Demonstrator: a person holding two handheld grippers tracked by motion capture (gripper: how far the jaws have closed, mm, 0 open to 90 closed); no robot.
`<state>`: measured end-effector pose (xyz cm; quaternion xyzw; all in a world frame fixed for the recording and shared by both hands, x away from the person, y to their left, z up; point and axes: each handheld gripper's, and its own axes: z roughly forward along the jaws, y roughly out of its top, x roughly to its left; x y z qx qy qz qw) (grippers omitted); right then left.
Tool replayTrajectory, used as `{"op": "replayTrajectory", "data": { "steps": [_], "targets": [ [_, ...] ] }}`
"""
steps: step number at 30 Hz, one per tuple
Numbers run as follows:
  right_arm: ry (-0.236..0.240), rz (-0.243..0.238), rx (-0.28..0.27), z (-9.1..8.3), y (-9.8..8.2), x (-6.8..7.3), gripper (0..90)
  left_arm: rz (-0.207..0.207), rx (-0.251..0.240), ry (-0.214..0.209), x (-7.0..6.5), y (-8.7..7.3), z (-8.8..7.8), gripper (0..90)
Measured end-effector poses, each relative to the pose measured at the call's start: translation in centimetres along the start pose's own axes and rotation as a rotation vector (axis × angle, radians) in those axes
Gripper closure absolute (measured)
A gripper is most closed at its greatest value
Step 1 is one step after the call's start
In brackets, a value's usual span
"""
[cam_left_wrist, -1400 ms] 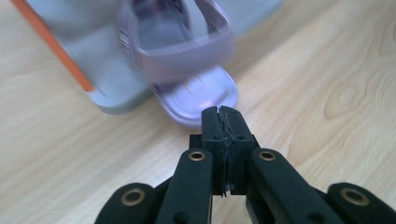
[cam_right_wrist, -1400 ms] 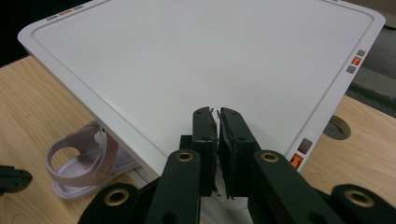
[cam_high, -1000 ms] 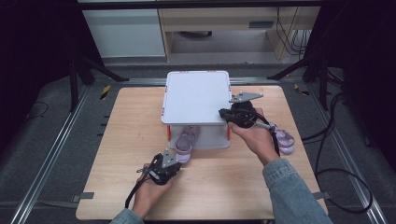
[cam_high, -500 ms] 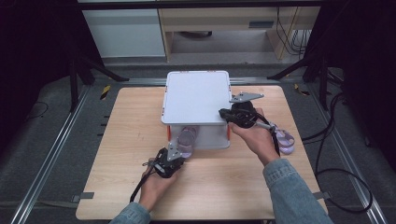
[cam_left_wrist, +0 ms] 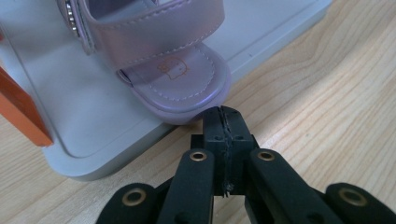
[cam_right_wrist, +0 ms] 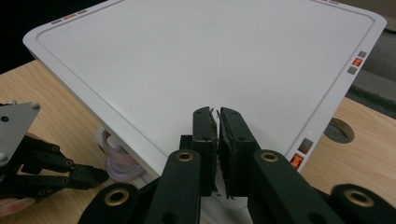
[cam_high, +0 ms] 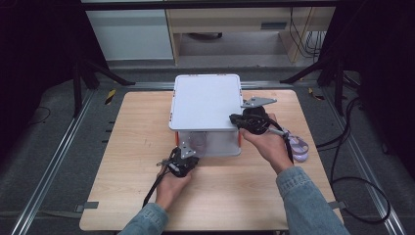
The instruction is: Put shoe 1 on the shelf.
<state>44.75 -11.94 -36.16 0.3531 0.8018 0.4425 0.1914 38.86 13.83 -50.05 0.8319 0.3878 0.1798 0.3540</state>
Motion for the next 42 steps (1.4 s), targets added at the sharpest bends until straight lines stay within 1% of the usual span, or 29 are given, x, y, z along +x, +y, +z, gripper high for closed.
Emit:
{"op": "replayTrajectory", "data": {
  "steps": [3,7,8,9,12,15,18,24,25,28,31,35,37,40,42],
  "targets": [
    [0.001,0.002,0.000,0.0,0.0,0.0,85.3,0.004,0.001,0.001,-0.1,0.0,-0.1,89.4],
    [0.000,0.000,0.000,0.0,0.0,0.0,85.3,0.007,-0.009,0.001,-0.3,0.2,-0.6,89.4],
    [-0.001,0.000,0.000,0.0,0.0,0.0,85.3,0.027,-0.003,0.014,-0.3,0.4,-0.7,89.4],
    [-0.001,0.000,0.000,0.0,0.0,0.0,85.3,0.027,-0.003,0.014,-0.3,0.4,-0.7,89.5],
    [-0.004,0.001,0.000,0.0,0.0,0.0,85.3,0.043,0.004,0.020,0.0,0.9,-0.5,89.5],
    [-0.004,0.000,0.000,0.0,0.0,0.1,85.3,0.052,0.014,0.022,0.1,1.0,-0.3,89.5],
    [-0.003,0.001,-0.001,0.0,0.0,0.0,85.3,0.058,0.014,0.020,0.3,1.0,-0.3,89.6],
    [-0.007,-0.001,-0.004,0.1,0.0,0.0,85.3,0.064,0.002,0.042,0.5,1.1,0.2,89.5],
    [-0.006,0.000,-0.005,0.1,0.0,0.0,85.3,0.066,0.003,0.052,0.5,1.3,0.4,89.6],
    [-0.004,0.005,-0.004,0.1,0.0,0.0,85.3,0.056,-0.003,0.054,0.7,1.5,0.7,89.6],
    [-0.004,0.003,-0.004,0.1,0.0,0.0,85.3,0.053,-0.003,0.051,0.9,1.5,0.8,89.5],
    [-0.004,0.003,-0.003,0.1,0.0,0.0,85.3,0.046,0.004,0.058,1.2,1.6,1.0,89.5],
    [-0.004,-0.001,-0.006,0.1,0.0,-0.1,85.3,0.032,-0.003,0.057,1.4,1.6,1.2,89.6],
    [-0.003,0.001,-0.007,0.1,0.0,-0.1,85.3,0.032,-0.003,0.061,1.4,1.7,1.3,89.5],
    [-0.003,0.002,-0.007,0.1,0.0,-0.1,85.3,0.021,-0.006,0.061,1.5,1.6,1.3,89.5]
  ]
}}
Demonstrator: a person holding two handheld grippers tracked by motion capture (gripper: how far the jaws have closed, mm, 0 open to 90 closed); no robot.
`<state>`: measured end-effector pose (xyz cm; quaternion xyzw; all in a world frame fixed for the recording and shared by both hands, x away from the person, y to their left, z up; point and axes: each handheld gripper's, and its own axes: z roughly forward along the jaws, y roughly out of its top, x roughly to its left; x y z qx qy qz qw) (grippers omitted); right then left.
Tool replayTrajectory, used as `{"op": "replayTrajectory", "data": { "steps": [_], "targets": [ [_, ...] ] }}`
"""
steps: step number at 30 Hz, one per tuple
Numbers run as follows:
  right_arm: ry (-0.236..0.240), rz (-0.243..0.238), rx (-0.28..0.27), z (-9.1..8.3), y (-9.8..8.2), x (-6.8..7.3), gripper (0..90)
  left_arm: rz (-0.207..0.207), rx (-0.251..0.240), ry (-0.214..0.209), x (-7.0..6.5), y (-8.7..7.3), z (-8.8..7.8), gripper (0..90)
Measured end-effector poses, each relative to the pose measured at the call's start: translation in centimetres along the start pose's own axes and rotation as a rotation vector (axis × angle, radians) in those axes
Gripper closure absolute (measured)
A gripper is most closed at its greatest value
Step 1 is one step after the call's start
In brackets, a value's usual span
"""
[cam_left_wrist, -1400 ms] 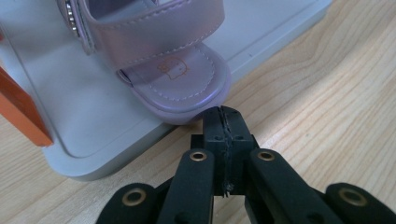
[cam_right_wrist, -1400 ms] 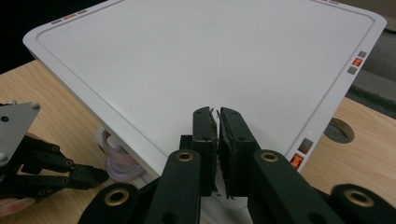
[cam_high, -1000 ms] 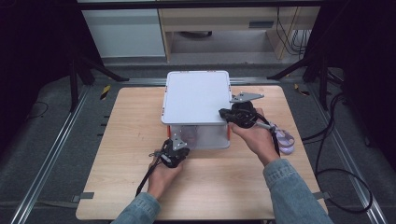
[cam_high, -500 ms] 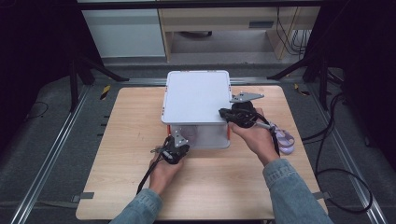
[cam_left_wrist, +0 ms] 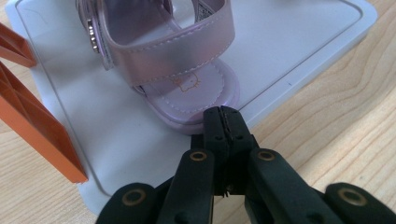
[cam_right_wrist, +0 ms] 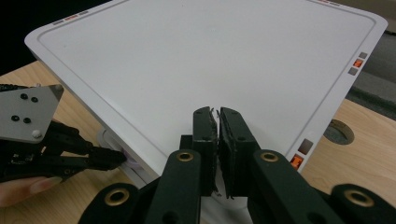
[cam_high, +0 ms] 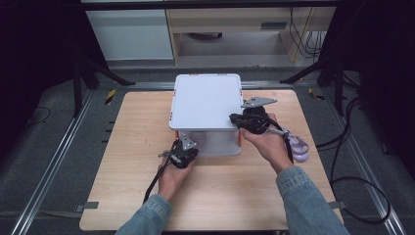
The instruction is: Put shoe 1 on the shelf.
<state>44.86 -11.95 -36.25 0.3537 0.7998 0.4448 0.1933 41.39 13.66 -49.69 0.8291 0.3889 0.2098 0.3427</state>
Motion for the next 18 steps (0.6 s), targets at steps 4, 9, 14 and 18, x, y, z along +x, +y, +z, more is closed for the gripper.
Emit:
{"op": "replayTrajectory", "data": {
  "steps": [4,9,14,18],
  "targets": [
    [-0.001,0.003,0.004,0.0,0.0,0.0,85.3,0.004,0.000,-0.005,-0.2,0.0,-0.1,89.3],
    [-0.010,0.010,0.003,-0.3,0.3,-0.3,75.6,-0.011,-0.015,-0.014,-0.3,0.0,-1.0,79.7],
    [-0.031,0.046,-0.044,-1.9,0.4,-1.4,71.5,-0.016,-0.013,-0.025,0.2,-1.1,-2.9,66.9],
    [-0.084,0.079,-0.050,-3.5,-0.4,-2.8,65.2,-0.030,-0.030,0.001,1.2,-1.8,-4.6,52.3]
  ]
}}
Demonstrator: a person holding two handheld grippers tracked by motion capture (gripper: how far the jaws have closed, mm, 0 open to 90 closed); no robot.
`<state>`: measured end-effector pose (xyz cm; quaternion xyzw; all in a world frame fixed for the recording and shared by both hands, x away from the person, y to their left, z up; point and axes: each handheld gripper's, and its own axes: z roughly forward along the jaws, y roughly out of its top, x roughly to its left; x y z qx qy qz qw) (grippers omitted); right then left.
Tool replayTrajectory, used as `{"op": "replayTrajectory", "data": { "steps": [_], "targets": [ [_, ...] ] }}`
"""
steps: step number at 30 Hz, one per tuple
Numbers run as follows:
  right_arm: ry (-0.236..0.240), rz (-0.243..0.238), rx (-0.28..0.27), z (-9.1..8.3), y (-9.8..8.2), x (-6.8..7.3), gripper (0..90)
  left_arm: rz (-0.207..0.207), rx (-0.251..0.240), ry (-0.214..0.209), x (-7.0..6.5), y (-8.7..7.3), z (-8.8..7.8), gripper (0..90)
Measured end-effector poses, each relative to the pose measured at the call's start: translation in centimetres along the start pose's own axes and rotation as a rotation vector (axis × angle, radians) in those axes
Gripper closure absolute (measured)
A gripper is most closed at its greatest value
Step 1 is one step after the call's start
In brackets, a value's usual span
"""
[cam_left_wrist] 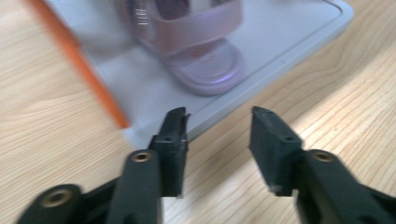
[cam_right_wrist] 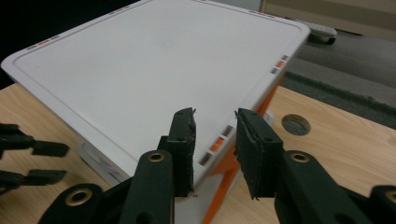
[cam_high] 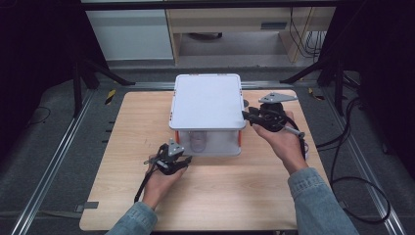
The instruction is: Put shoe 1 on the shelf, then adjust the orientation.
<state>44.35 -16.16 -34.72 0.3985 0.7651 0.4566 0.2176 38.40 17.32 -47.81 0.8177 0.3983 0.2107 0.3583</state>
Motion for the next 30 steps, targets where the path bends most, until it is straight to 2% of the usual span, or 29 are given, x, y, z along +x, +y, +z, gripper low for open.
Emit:
{"op": "replayTrajectory", "data": {
  "steps": [2,4,5,6,7,8,11,12,14,15,16,19,20,22,24,25,26,30],
  "targets": [
    [-0.008,0.012,-0.006,-0.3,-0.2,-0.3,64.0,-0.006,-0.012,0.014,0.6,-0.3,-0.8,50.4],
    [-0.035,0.032,-0.013,-1.1,-1.0,-1.2,59.8,-0.019,-0.013,0.028,1.7,-0.8,-1.8,44.1],
    [-0.035,0.032,-0.013,-1.1,-1.0,-1.2,59.8,-0.019,-0.013,0.028,1.7,-0.8,-1.8,42.5],
    [-0.046,0.041,-0.012,-1.6,-1.4,-1.6,57.9,-0.028,-0.014,0.039,2.3,-1.2,-2.2,41.1],
    [-0.046,0.041,-0.012,-1.6,-1.4,-1.6,57.9,-0.028,-0.014,0.039,2.3,-1.2,-2.2,39.0],
    [-0.058,0.041,-0.014,-2.1,-2.1,-2.0,56.7,-0.038,-0.012,0.060,3.2,-1.8,-2.7,37.6],
    [-0.068,0.046,-0.016,-2.6,-2.6,-2.5,55.5,-0.045,-0.007,0.070,3.9,-2.3,-3.2,35.1],
    [-0.092,0.047,-0.016,-3.1,-3.2,-3.0,54.2,-0.048,-0.015,0.086,4.5,-2.7,-3.6,31.3],
    [-0.099,0.048,-0.012,-3.4,-3.4,-3.2,52.8,-0.058,-0.023,0.096,4.9,-3.0,-3.9,29.7],
    [-0.112,0.050,-0.003,-3.6,-3.9,-3.5,51.3,-0.064,-0.023,0.103,5.2,-3.2,-4.0,26.4],
    [-0.134,0.057,0.017,-4.0,-4.9,-4.1,49.3,-0.071,-0.023,0.114,5.7,-3.5,-4.2,19.2],
    [-0.165,0.061,0.051,-4.2,-6.6,-5.1,51.2,-0.097,-0.007,0.111,6.9,-4.4,-4.4,14.2],
    [-0.165,0.061,0.051,-4.2,-6.6,-5.1,51.2,-0.097,-0.007,0.111,6.9,-4.4,-4.4,13.0],
    [-0.191,0.063,0.089,-4.4,-8.2,-6.0,56.2,-0.101,-0.014,0.108,7.2,-4.7,-4.7,11.2],
    [-0.207,0.061,0.119,-4.3,-9.3,-6.5,58.6,-0.114,-0.019,0.126,7.8,-4.9,-5.0,10.7],
    [-0.207,0.061,0.119,-4.3,-9.3,-6.5,58.6,-0.114,-0.019,0.126,7.8,-4.9,-5.0,10.7],
    [-0.223,0.059,0.145,-4.2,-10.3,-7.0,60.6,-0.120,-0.019,0.127,8.0,-5.1,-5.1,10.7],
    [-0.230,0.075,0.174,-4.0,-11.7,-7.6,61.8,-0.137,-0.010,0.146,8.6,-5.6,-5.1,10.8]
  ]
}}
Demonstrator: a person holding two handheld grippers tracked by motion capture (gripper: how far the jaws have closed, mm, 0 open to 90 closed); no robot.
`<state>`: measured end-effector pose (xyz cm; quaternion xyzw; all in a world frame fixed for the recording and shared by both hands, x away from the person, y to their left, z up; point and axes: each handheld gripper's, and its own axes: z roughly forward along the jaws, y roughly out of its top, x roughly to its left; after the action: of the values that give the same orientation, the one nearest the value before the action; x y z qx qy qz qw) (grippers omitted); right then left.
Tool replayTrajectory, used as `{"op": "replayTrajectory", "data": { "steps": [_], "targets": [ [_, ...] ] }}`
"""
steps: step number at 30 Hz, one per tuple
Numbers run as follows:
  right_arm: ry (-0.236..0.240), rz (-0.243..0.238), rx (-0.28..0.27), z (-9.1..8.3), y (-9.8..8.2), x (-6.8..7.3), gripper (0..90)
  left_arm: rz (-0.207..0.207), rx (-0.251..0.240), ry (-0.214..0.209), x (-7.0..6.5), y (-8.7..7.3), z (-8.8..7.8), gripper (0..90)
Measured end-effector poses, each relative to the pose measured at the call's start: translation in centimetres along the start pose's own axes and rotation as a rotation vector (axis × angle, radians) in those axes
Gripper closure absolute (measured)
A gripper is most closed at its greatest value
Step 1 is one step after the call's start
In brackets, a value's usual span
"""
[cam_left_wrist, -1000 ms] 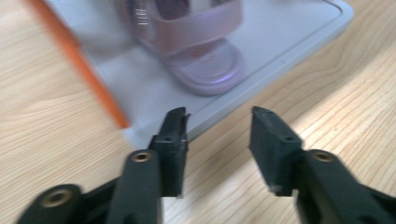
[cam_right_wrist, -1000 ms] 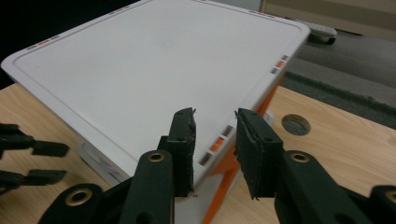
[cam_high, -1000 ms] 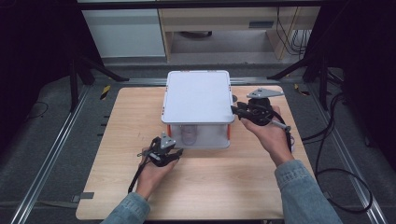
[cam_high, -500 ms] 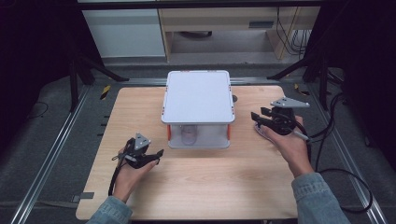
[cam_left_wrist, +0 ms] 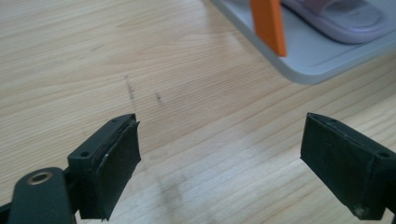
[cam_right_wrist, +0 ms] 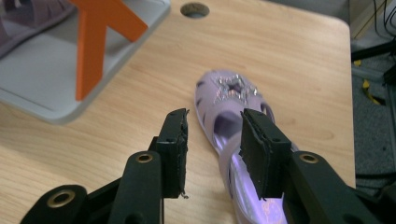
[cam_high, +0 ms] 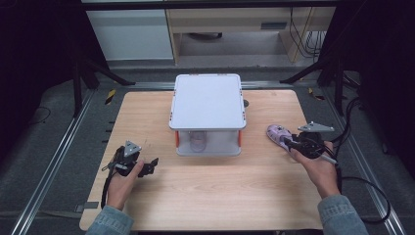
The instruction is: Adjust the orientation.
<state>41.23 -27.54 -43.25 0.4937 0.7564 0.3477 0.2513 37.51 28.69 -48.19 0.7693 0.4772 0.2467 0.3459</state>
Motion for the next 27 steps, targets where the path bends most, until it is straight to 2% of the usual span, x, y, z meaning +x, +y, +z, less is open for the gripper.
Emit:
{"op": "replayTrajectory", "data": {
  "steps": [7,8,13,15,16,17,19,21,23,24,25,26,27],
  "targets": [
    [-0.006,0.010,0.050,1.0,-1.1,-0.5,61.9,-0.019,0.007,-0.004,0.3,-0.2,0.1,10.8],
    [-0.008,0.002,0.073,1.5,-1.4,-0.5,62.0,-0.023,0.007,-0.011,0.3,-0.2,0.1,10.8],
    [-0.006,0.000,0.095,2.3,-1.6,-0.6,65.8,-0.022,0.001,-0.018,0.2,-0.2,0.1,10.7],
    [-0.013,0.003,0.108,2.9,-1.7,-0.8,70.6,-0.023,0.004,-0.018,0.2,-0.2,0.1,10.8],
    [-0.017,0.007,0.109,3.1,-1.7,-0.8,74.4,-0.027,0.005,-0.019,0.3,-0.2,0.1,10.8],
    [-0.017,0.007,0.109,3.1,-1.7,-0.8,74.4,-0.027,0.005,-0.019,0.3,-0.2,0.1,10.8],
    [-0.006,0.008,0.098,3.0,-1.7,-0.9,83.5,-0.032,0.004,-0.021,0.3,-0.2,0.1,10.8],
    [-0.005,0.005,0.097,2.9,-1.8,-1.0,84.3,-0.032,0.002,-0.021,0.4,-0.2,0.0,10.8],
    [0.003,0.021,0.079,2.5,-1.8,-0.9,85.2,-0.038,0.003,-0.020,0.4,-0.2,0.0,10.8],
    [0.012,0.018,0.064,1.8,-1.7,-0.5,85.5,-0.039,0.003,-0.020,0.5,-0.2,0.0,10.9],
    [0.012,0.018,0.064,1.8,-1.7,-0.5,85.5,-0.040,0.004,-0.020,0.5,-0.2,0.1,10.9],
    [0.025,0.006,0.049,0.9,-1.6,0.1,85.6,-0.043,0.004,-0.020,0.5,-0.2,0.1,11.1],
    [0.025,0.006,0.049,0.9,-1.6,0.1,85.6,-0.045,0.005,-0.020,0.5,-0.2,0.1,11.1]
  ]
}}
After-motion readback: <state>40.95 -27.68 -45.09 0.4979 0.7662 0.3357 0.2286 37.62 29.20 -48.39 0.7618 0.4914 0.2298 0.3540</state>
